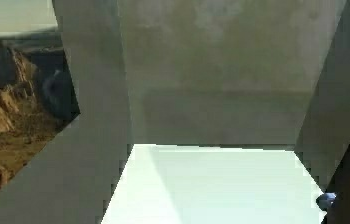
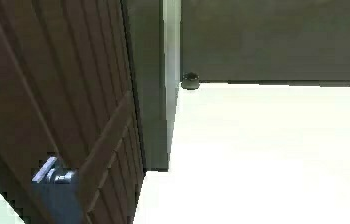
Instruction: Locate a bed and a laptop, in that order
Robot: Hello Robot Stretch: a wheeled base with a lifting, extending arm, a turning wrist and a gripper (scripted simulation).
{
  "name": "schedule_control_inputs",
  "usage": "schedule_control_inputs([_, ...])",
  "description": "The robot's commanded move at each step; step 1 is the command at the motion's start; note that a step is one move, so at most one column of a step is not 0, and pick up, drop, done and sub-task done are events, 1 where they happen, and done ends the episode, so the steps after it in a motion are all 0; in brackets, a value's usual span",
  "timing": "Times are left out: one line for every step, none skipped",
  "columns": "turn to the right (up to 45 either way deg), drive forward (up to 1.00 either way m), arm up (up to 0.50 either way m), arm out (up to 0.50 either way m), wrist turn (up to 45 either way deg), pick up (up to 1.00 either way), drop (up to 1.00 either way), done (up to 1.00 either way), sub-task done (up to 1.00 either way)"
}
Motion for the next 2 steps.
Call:
schedule_control_inputs([0.0, 0.45, 0.00, 0.00, 0.0, 0.00, 0.00, 0.00, 0.00])
schedule_control_inputs([27.0, 0.00, 0.00, 0.00, 0.0, 0.00, 0.00, 0.00, 0.00])
